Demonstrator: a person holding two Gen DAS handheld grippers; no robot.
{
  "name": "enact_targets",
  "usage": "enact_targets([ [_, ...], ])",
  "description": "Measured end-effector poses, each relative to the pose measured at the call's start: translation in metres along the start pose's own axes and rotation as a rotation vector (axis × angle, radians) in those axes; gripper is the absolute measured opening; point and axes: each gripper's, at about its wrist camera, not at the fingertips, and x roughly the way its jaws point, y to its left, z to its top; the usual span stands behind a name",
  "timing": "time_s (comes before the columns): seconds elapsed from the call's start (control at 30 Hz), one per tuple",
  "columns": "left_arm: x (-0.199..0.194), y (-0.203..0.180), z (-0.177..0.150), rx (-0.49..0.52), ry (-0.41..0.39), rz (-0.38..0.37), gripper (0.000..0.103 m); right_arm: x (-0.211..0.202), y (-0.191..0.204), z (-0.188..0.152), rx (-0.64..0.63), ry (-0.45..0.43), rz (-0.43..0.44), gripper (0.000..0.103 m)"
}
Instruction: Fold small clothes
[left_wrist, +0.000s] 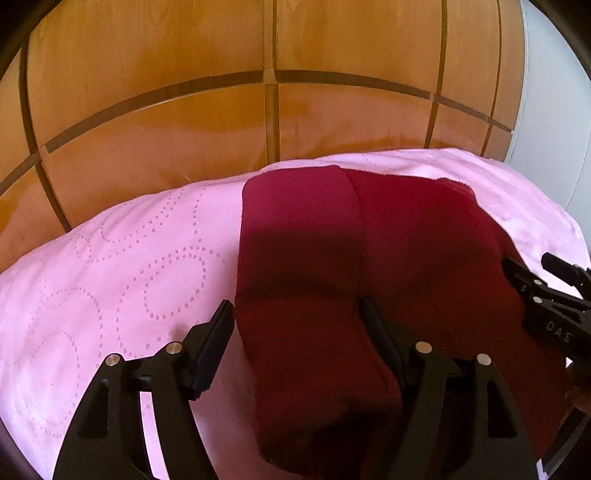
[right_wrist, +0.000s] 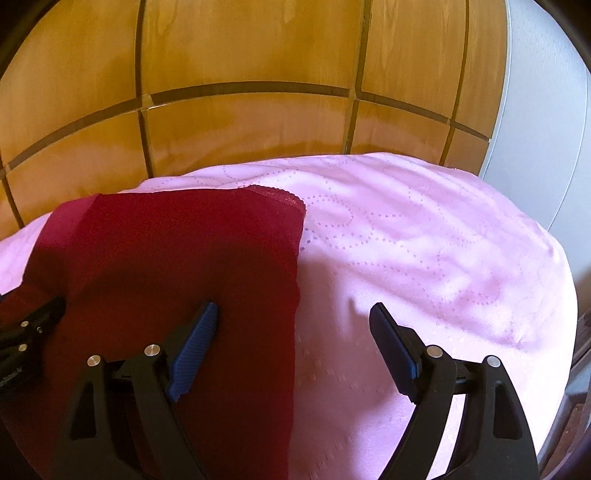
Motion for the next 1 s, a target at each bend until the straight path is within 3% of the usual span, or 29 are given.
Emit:
enact_targets([
  [0.07,-0.009,0.002,-0.003,-0.029,-0.005,-0.002,0.073,-0.004,-0.004,0.000,0.008,-0.006,0.015,0.083],
  [0.17,-0.025,0.004,-0.010,-0.054,-0.006,0.015,0.089,-0.012,-0.008,-0.002,0.046,0.004,0.038,0.084],
  [0.27,-0.039,0.006,-0.021,-0.052,-0.007,0.007,0.095,-0.027,-0.012,-0.007,0.088,0.012,0.058,0.092],
  [0.33,-0.044,0.007,-0.029,-0.057,0.001,0.006,0.100,-0.037,-0.012,-0.011,0.086,0.013,0.072,0.092],
  [0.6,-0.070,0.015,-0.058,-0.128,0.028,-0.010,0.101,-0.069,-0.005,-0.035,0.086,0.046,0.117,0.098],
  [0.87,-0.102,-0.003,-0.076,-0.020,-0.001,0.111,0.101,-0.097,0.005,-0.056,0.076,0.054,0.156,0.099],
  [1.0,-0.123,-0.010,-0.083,-0.002,-0.052,0.166,0.101,-0.112,0.006,-0.065,0.066,0.023,0.154,0.099],
])
